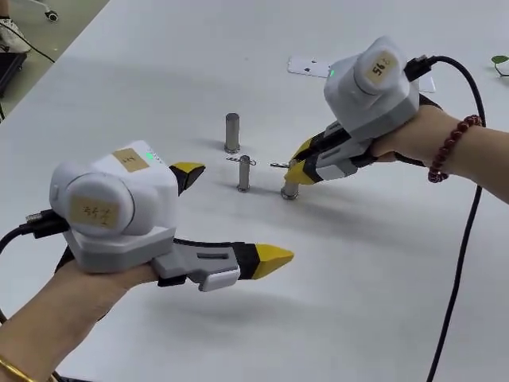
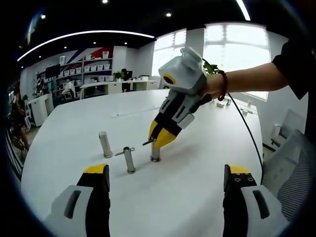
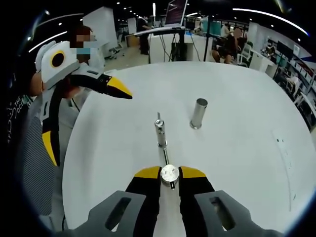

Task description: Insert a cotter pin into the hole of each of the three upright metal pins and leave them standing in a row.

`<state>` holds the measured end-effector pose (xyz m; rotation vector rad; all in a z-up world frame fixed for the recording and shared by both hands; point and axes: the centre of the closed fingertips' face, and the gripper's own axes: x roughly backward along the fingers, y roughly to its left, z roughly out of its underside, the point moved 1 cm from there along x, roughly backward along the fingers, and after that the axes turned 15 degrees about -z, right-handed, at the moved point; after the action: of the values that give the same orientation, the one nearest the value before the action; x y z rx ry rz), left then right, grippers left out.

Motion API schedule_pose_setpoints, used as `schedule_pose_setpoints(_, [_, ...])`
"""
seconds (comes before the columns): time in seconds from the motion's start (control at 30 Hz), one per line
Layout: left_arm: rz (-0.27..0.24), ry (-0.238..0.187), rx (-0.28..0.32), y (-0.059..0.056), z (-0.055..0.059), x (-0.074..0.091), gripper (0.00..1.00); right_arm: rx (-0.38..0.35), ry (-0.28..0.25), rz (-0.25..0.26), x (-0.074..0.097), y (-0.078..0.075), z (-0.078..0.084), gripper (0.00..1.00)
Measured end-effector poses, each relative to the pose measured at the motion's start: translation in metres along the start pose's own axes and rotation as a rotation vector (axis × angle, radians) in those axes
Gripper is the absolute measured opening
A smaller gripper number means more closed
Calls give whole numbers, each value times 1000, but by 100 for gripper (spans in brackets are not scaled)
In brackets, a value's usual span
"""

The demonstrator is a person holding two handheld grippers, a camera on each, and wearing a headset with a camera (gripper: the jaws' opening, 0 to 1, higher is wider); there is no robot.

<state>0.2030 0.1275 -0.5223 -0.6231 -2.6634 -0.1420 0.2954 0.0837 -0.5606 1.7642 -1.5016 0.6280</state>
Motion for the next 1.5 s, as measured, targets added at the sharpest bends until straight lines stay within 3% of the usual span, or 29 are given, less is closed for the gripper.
schedule_pose_setpoints(0.27, [-4,12,-7,2,2,0,95,-1,-2,1,-1,1,0,10])
schedule_pose_setpoints(0.47, [-6,10,-2,3,1,1,95,-30,-41,24,0,0,-4,23])
schedule_pose_setpoints(0.53, [-6,8,0,3,1,1,95,-36,-64,31,3,-1,-7,23])
schedule_pose_setpoints(0.67, [-5,1,3,2,-1,1,95,-90,-164,48,6,-8,-21,25])
schedule_pose_setpoints(0.8, [-6,1,4,2,-1,2,95,-62,-250,105,11,-16,-38,27])
schedule_pose_setpoints(0.87, [-9,-2,7,3,-2,2,95,-92,-276,111,11,-17,-43,27])
schedule_pose_setpoints(1.03, [-14,-6,13,6,-3,2,95,-106,-305,150,5,-27,-49,28])
schedule_pose_setpoints(1.17, [-21,-8,18,8,-3,2,95,-156,-376,166,1,-33,-63,29])
schedule_pose_setpoints(1.3, [-26,-9,23,9,-3,2,95,-159,-379,193,-6,-40,-68,29])
schedule_pose_setpoints(1.5, [-26,-9,32,8,-2,1,95,-215,-431,208,-17,-54,-73,36])
